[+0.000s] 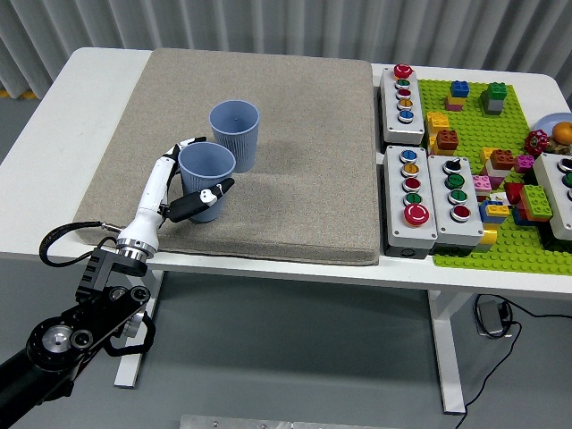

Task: Pick cup pour cup place

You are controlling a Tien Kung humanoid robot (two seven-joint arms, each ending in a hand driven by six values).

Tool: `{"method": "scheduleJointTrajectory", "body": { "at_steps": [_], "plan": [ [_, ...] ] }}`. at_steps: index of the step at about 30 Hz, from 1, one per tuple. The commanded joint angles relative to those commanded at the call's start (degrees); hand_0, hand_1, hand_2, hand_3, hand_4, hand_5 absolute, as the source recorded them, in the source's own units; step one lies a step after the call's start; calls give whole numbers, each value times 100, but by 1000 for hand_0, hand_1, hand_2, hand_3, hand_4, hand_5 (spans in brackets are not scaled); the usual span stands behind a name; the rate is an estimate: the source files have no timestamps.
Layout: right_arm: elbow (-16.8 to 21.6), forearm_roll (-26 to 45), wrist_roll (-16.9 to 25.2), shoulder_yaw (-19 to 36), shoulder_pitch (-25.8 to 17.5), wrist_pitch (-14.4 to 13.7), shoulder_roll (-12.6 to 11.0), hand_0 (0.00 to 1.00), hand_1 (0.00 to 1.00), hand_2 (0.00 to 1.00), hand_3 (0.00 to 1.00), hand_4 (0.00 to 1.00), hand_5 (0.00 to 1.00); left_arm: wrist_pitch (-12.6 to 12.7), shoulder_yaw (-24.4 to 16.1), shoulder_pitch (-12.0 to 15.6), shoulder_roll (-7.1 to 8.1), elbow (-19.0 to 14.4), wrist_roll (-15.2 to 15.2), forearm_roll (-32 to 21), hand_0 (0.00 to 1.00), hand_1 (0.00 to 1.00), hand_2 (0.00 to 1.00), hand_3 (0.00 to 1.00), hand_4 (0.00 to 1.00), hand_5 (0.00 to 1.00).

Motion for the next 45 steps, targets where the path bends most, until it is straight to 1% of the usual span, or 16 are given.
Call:
{"method": "scheduleJointTrajectory", "body": {
  "at_steps": [2,3,7,19,24,27,38,44,45],
  "plan": [
    [0,0,-1,-2,-1,0,1,690,659,602,597,3,282,-31,-6,2,-1,4,4,10,634,677,807,845,947,430],
    [0,0,-1,-3,-1,0,1,690,660,602,597,2,281,-44,-7,3,-1,5,10,22,641,682,816,850,962,450],
    [1,0,-1,5,-10,4,3,690,660,602,597,2,281,-72,-8,17,-2,8,25,57,641,682,816,850,962,450],
    [5,0,3,54,-55,13,5,690,659,602,597,2,277,-37,-95,165,21,-63,14,95,640,681,815,850,974,465],
    [7,0,1,68,-47,18,3,690,659,603,596,2,273,7,-108,163,19,-87,-20,82,640,682,810,845,975,465],
    [7,0,2,71,-46,12,2,690,659,602,597,2,270,-42,-127,185,27,-110,8,133,642,683,812,848,976,469],
    [6,0,5,83,-35,9,-3,690,659,602,597,2,270,-66,-170,259,49,-166,27,186,643,687,813,849,978,475],
    [6,0,2,76,-28,5,-2,690,659,602,597,2,270,-154,-202,266,46,-185,57,250,645,696,819,849,980,478],
    [6,0,2,75,-25,5,-2,690,659,602,597,2,267,-177,-208,265,49,-189,63,273,653,710,844,858,978,476]
  ]
}}
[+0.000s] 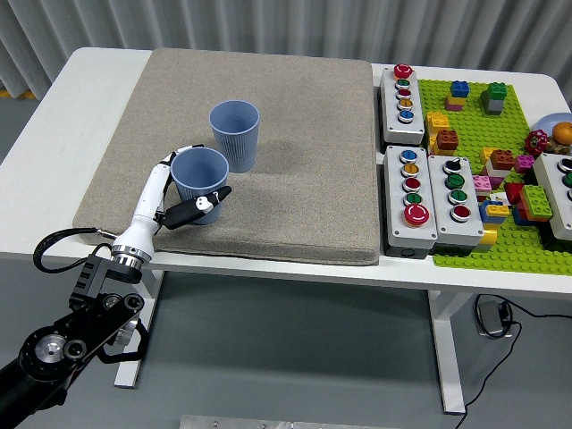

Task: Pick cup pour cup place

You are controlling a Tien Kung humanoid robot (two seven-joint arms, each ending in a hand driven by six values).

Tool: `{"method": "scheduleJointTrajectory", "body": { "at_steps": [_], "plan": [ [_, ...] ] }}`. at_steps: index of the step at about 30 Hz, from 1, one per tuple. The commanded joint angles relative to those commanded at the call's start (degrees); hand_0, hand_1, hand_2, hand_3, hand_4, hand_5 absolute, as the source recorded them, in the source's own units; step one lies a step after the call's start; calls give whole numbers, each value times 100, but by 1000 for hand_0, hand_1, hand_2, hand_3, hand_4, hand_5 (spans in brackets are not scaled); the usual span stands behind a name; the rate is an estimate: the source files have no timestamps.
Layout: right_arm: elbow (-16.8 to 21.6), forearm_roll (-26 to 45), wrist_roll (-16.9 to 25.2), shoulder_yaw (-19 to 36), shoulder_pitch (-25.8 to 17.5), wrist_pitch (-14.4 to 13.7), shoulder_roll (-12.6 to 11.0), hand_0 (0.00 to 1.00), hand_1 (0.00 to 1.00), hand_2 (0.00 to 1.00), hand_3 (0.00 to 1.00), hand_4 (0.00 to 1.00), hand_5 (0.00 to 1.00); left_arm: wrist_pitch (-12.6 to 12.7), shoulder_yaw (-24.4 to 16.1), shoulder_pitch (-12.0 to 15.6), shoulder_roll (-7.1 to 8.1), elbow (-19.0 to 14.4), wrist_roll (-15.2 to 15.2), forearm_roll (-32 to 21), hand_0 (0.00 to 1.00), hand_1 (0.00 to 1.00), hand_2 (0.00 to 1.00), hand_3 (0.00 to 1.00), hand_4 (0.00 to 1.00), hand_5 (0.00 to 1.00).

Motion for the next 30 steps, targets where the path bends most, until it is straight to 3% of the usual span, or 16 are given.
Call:
{"method": "scheduleJointTrajectory", "body": {
  "at_steps": [5,6,30],
  "plan": [
    [-1,0,-1,-18,7,-9,-1,690,659,602,597,2,267,-128,-35,15,15,-40,41,125,653,710,844,858,978,476],
    [-3,0,0,-22,9,-8,-2,690,659,602,597,2,266,-142,-46,24,18,-50,46,144,703,763,907,888,975,470],
    [-4,0,-6,-32,9,-19,5,689,658,602,597,2,266,-349,-360,286,85,-195,25,307,751,799,961,931,984,477]
  ]
}}
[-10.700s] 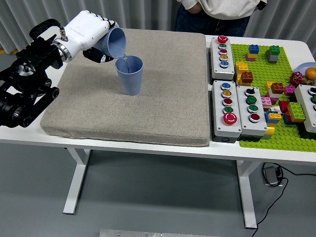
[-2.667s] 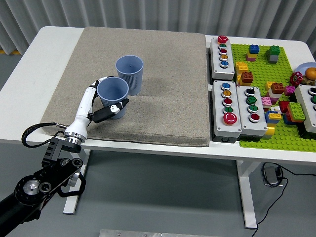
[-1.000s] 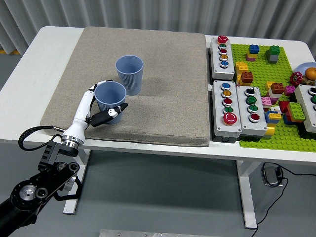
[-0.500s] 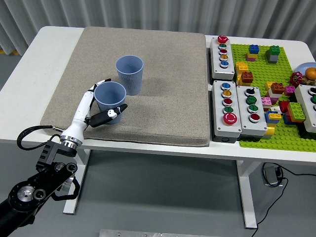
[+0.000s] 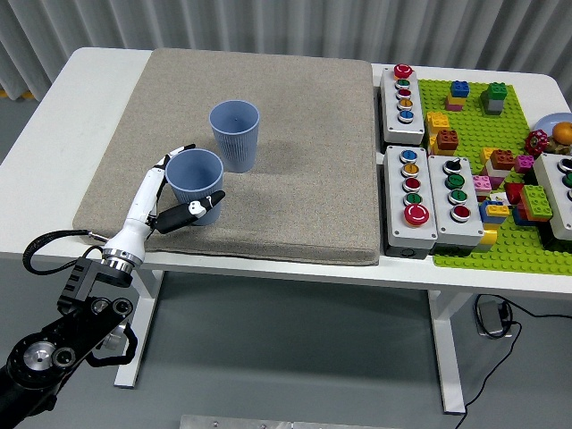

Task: Pick cup pour cup place

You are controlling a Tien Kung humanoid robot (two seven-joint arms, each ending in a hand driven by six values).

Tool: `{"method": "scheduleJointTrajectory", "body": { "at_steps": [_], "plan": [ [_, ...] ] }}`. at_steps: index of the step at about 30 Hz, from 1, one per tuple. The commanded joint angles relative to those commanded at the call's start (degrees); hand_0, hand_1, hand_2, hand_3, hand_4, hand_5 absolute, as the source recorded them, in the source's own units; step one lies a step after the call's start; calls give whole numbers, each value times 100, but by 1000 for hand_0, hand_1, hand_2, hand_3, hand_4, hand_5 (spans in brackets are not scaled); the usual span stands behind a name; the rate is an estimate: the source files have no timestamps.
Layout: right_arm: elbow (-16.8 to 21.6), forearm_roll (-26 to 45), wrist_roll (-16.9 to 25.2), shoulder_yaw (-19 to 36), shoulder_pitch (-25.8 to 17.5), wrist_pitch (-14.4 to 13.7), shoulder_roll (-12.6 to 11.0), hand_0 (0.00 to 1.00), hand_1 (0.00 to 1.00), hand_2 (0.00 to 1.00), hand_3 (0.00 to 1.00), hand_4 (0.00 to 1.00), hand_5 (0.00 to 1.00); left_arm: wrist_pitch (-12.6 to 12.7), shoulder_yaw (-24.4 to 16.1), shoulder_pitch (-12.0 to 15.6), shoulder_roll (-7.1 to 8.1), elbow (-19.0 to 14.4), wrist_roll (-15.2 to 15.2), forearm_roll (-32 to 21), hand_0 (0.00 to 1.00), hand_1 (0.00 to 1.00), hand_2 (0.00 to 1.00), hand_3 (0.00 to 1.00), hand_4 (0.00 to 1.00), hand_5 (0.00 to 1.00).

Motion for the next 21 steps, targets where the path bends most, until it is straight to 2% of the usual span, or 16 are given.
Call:
{"method": "scheduleJointTrajectory", "body": {
  "at_steps": [21],
  "plan": [
    [2,0,-9,-33,-52,6,15,689,658,601,596,2,264,-153,-295,241,10,-166,-7,121,767,815,980,951,998,495]
  ]
}}
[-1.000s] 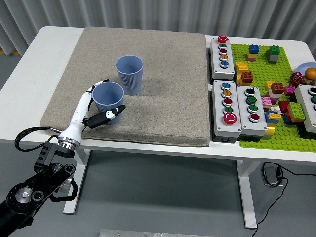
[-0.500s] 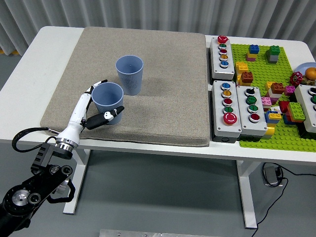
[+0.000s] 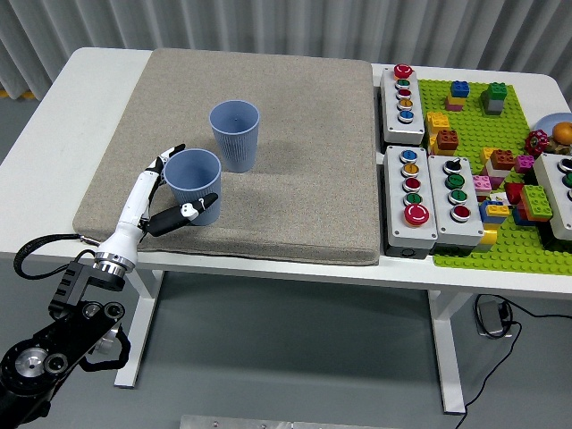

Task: Pick cup pour cup place

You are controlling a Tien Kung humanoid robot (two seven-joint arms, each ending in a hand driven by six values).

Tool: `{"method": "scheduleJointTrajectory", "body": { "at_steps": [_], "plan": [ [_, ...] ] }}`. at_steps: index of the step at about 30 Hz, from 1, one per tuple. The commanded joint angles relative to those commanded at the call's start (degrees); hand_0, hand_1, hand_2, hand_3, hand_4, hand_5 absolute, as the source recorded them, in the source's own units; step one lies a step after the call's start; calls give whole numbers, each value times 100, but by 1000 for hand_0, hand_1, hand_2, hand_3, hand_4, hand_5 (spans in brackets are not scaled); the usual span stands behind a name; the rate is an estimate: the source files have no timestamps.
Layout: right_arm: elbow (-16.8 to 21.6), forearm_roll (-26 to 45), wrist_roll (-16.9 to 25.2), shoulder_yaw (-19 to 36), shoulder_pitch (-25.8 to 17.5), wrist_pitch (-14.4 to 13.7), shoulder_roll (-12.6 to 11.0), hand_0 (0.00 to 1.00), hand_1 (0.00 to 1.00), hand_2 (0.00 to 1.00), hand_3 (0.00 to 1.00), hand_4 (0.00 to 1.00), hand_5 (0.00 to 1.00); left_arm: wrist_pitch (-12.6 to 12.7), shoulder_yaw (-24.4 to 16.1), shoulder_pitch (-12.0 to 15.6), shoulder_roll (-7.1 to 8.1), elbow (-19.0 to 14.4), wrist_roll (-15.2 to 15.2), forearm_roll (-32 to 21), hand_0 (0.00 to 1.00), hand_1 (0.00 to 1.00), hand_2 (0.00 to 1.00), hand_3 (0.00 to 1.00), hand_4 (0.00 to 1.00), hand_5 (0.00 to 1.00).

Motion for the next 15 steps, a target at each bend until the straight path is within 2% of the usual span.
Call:
{"method": "scheduleJointTrajectory", "body": {
  "at_steps": [15],
  "plan": [
    [-1,0,-2,-10,-3,1,1,689,658,601,596,2,263,-44,-227,175,-15,-270,1,170,778,824,984,954,998,508]
  ]
}}
